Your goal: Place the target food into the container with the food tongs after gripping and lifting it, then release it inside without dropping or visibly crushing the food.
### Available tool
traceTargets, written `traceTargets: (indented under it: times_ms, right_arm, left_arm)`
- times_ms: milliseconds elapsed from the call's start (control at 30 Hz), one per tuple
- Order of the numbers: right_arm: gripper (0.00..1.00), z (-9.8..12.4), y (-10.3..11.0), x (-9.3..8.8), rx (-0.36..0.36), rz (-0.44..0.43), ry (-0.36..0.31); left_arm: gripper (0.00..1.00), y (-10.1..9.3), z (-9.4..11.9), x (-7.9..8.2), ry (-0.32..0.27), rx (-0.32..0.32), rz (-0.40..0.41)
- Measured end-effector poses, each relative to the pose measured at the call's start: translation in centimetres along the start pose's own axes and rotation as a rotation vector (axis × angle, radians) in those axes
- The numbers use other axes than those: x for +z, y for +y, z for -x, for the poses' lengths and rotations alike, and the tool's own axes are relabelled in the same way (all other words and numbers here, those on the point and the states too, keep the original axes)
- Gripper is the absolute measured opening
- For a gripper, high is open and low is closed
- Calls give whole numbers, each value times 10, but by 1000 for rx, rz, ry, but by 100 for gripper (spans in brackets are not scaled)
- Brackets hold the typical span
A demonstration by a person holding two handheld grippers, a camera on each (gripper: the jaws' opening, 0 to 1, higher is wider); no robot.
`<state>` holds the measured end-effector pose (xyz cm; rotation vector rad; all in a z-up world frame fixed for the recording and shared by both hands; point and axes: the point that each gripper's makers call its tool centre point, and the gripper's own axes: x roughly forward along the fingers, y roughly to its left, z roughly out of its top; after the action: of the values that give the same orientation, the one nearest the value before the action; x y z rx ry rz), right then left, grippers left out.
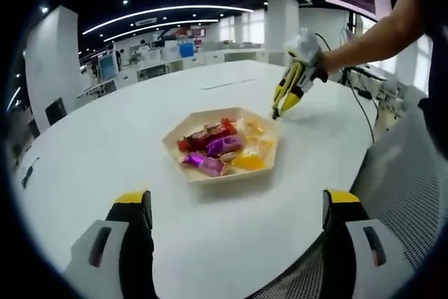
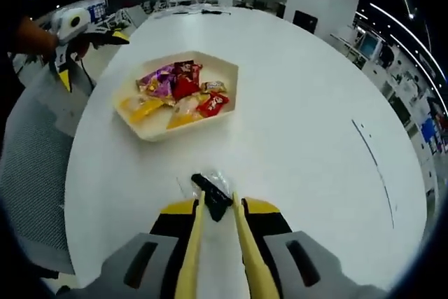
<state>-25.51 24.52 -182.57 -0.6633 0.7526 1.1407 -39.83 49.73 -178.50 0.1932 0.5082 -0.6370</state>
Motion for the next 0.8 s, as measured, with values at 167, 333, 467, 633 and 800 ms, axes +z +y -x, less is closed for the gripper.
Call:
traceTargets:
  times_ms: [167,333,467,633,800]
  right_arm:
    - [22,8,-6,4,-14,-33,-12]
    - [22,6,-3,1,-9,-47,-6]
    - [23,1,4,-8,6,-53,14]
    - [25,-3,16,-10,59,19,22]
    - [28,-7,15,-5,85,170,13]
  left_arm:
    - [97,1,0,0,0,3,-4]
    - [97,0,0,-1,2,-3,-5]
    - [97,-1,0,0,2,-4,-7]
    - [97,0,0,-1,3,-4,-7]
    - [97,0,0,0,3,-5,-4]
